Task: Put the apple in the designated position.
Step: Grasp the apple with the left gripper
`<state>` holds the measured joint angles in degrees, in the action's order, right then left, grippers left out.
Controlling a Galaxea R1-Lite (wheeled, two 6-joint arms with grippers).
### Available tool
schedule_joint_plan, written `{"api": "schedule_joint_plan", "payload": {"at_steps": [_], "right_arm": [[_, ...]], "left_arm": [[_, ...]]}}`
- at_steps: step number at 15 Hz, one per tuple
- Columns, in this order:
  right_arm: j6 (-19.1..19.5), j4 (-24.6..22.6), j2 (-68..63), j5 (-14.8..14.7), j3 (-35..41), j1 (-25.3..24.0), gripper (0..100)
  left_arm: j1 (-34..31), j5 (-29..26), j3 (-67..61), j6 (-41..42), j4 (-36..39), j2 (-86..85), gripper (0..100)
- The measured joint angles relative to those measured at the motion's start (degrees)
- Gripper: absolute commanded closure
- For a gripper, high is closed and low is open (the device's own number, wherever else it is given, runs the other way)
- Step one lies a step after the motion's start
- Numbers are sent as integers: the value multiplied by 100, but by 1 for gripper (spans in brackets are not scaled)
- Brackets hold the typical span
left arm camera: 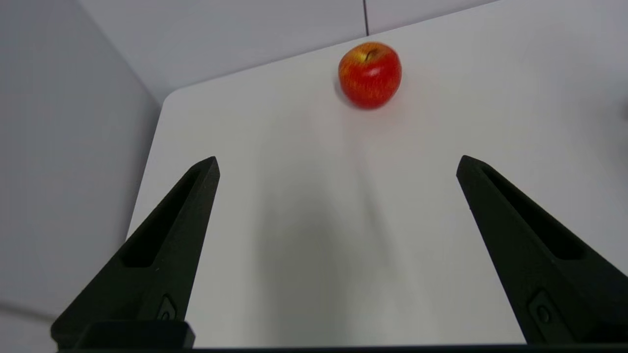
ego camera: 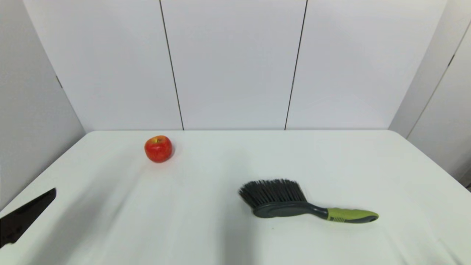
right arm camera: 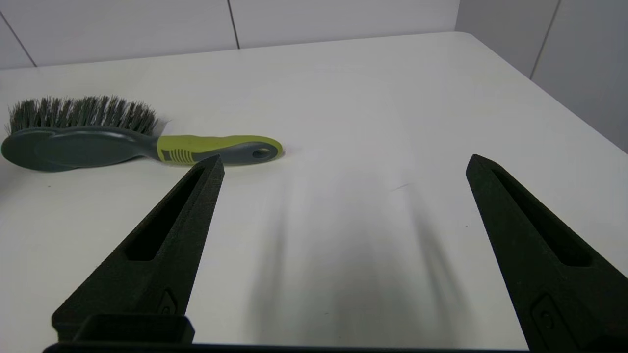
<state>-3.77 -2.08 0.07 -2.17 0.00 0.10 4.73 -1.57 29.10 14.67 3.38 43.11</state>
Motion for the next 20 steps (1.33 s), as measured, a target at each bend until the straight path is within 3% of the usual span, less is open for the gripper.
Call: {"api": "schedule_joint_plan", "payload": {"at_steps": [6, 10, 14, 20], "right_arm": [[0, 0, 0, -2, 0, 0, 0], [2, 0, 0, -2, 0, 0, 0], [-2, 0, 0, -2, 0, 0, 0], [2, 0, 0, -4, 0, 0, 0]], "left_arm": [[279, -606, 697, 363, 2161, 3261, 0], [318, -713, 907, -266, 3667, 4964, 0], [321, -729, 1503, -720, 3901, 5954, 0], [328, -727, 1781, -759, 3978, 6737, 0]]}}
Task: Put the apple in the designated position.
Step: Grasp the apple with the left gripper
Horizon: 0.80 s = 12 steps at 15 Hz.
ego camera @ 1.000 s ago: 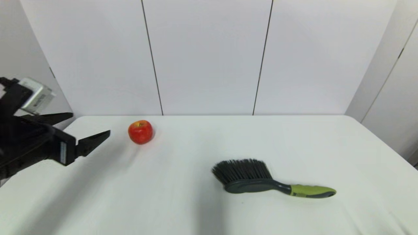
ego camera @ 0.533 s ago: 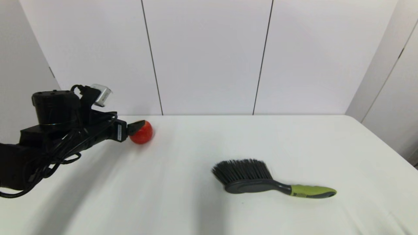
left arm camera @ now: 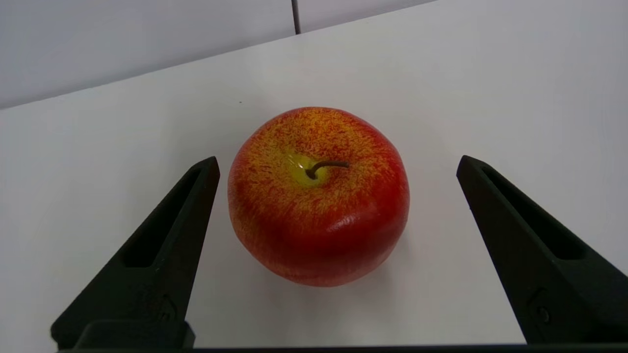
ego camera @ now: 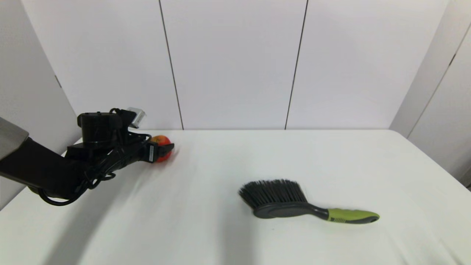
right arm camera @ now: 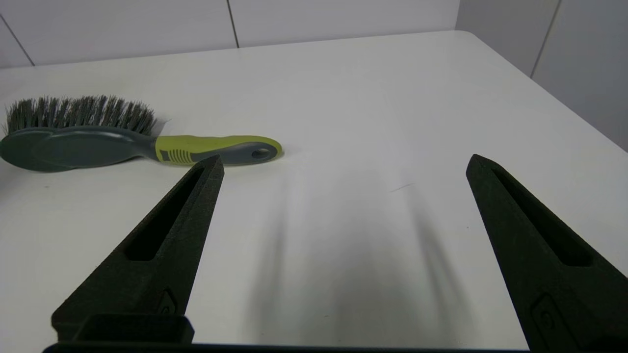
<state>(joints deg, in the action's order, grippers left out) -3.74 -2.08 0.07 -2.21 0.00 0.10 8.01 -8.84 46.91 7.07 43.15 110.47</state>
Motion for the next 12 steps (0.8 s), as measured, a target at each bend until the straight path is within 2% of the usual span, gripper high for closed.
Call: {"api": "schedule_joint_plan", "payload": {"at_steps": [6, 7, 12], "right_arm": [[-2, 0, 0, 1, 0, 0, 0], [0, 2, 0, 4, 0, 0, 0], [-2, 0, 0, 1, 0, 0, 0]], "left_arm": [[-30, 5, 50, -71, 108, 306, 0], [-33, 7, 59, -68, 96, 336, 100], [-38, 11, 105, -68, 87, 433, 100]]}}
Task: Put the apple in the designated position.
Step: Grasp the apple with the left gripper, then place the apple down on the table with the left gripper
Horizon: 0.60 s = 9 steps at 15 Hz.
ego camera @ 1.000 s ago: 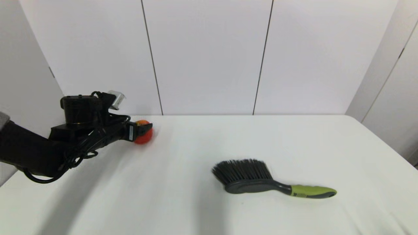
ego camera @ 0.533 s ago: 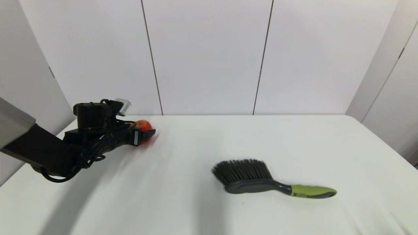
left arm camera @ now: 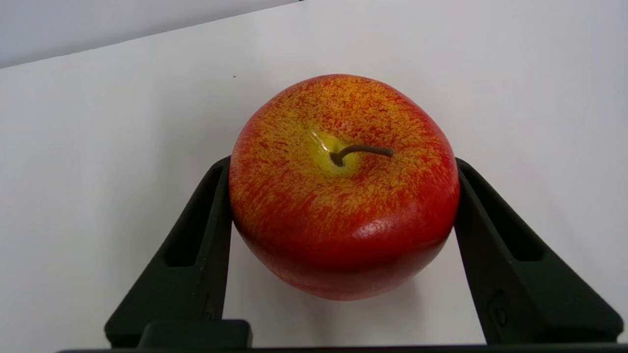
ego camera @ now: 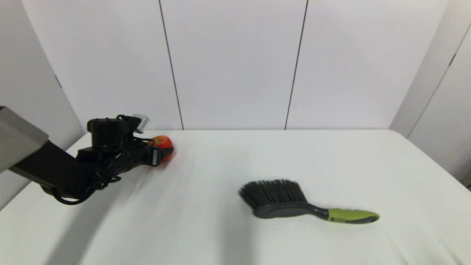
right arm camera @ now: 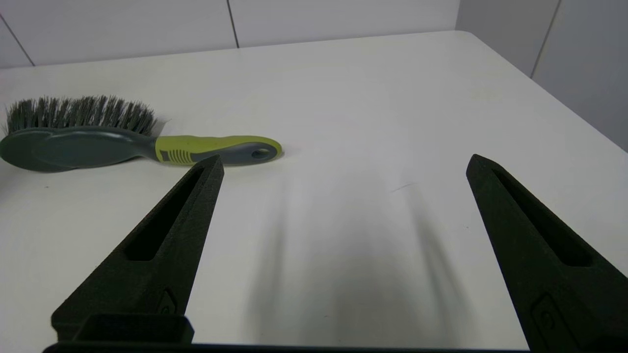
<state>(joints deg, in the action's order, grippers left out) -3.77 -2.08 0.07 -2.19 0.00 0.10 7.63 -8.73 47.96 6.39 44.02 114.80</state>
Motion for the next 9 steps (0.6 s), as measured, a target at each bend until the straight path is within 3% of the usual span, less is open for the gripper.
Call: {"api": "schedule_joint_plan", "payload": {"at_steps": [9], "right_arm": [[2, 0, 0, 0, 0, 0, 0]], "left_arm": [[162, -256, 144, 77, -160, -295, 100]]}}
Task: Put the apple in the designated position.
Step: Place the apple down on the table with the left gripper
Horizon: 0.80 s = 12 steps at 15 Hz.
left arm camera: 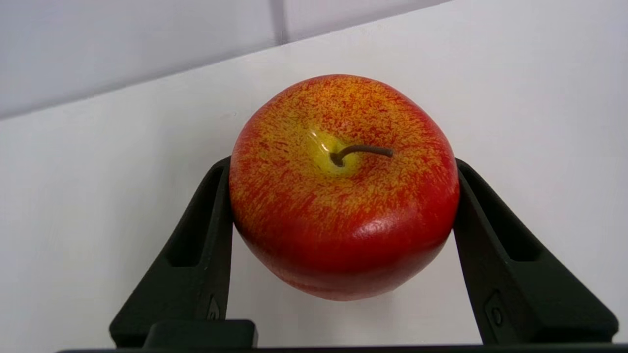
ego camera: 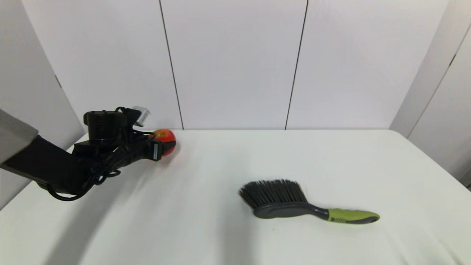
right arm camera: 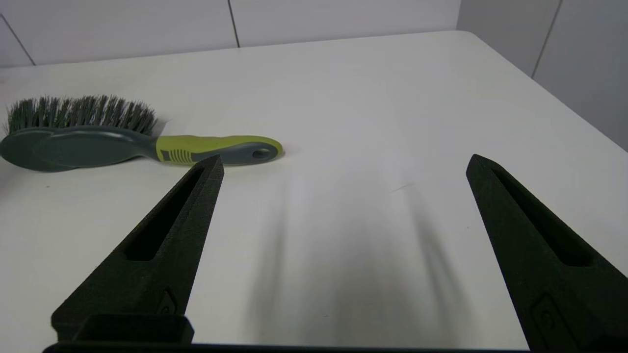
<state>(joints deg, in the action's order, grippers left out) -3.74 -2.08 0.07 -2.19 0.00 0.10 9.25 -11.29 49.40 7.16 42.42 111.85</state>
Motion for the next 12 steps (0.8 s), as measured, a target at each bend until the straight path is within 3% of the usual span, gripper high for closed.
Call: {"api": "schedule_joint_plan", "payload": {"at_steps": [4, 10, 12], "right_arm": [[-2, 0, 0, 2, 0, 0, 0], [-2, 0, 0, 0, 0, 0, 0], [-2, 2, 0, 0, 0, 0, 0]], "left_arm": [[461, -919, -78, 122, -552, -317, 100], [756, -2495, -177, 1246, -1508, -490, 100], [959, -2743, -190, 1285, -1636, -501, 100]]}}
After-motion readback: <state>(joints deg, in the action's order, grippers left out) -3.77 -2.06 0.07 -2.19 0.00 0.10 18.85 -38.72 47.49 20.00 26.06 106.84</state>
